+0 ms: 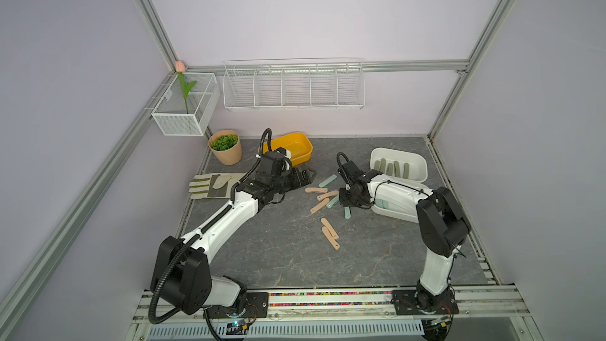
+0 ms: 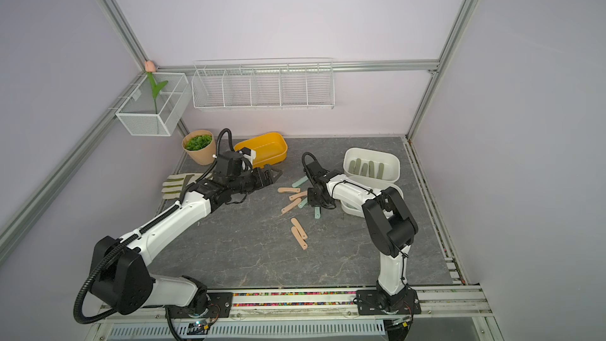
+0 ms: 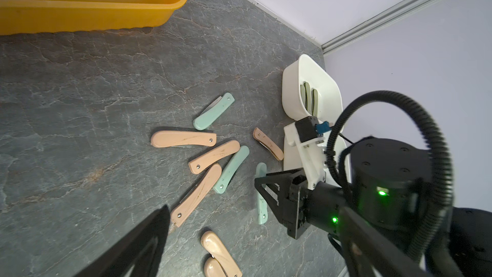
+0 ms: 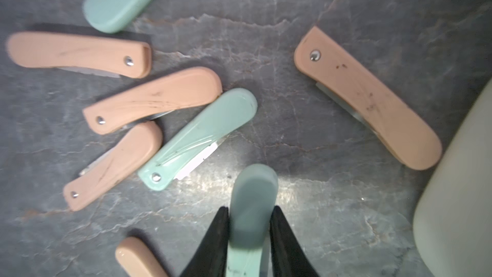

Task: Place the fruit knives into the storage box by color
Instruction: Pick up the fruit knife from the center of the board, then place the fruit knife in the storage box.

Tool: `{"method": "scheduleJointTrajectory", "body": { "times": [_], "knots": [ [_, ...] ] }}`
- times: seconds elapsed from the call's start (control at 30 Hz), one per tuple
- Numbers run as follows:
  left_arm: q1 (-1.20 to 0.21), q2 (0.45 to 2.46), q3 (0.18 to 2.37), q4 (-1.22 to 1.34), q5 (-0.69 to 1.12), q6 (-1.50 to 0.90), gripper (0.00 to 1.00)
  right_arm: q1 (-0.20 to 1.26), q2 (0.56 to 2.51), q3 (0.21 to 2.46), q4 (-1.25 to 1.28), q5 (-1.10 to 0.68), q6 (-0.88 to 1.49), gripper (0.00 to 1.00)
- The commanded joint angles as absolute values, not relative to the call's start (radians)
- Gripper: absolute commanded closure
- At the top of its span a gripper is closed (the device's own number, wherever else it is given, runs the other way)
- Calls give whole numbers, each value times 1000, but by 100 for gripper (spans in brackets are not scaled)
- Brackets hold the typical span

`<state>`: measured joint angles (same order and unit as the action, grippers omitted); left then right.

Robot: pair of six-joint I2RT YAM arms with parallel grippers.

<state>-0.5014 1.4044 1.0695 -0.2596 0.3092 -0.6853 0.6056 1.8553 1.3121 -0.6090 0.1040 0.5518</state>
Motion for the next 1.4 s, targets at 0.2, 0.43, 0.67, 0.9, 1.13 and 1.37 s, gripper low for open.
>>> {"method": "scheduleJointTrajectory", "body": {
  "times": [0.2,0.43,0.67,0.9,1.13,1.37],
  "knots": [
    [-544,1444,1178,-263,295,-694,1,504,1679,1324,-649,66,513,71],
    [-587,1502,1256,-280,311,-687,1,352,1571,1279,-664,25,456,71],
    [-628,1579,1345,-316,345,-669,1,168,1511,1202,-649,-21,375,71],
    [-638,1650,1438,-385,376,-642,1,77,1523,1151,-625,-15,313,71],
    [-638,1683,1491,-415,394,-632,1,49,1589,1148,-603,-36,269,71],
    [-638,1682,1480,-413,398,-632,1,48,1679,1142,-578,14,257,71]
  ]
}}
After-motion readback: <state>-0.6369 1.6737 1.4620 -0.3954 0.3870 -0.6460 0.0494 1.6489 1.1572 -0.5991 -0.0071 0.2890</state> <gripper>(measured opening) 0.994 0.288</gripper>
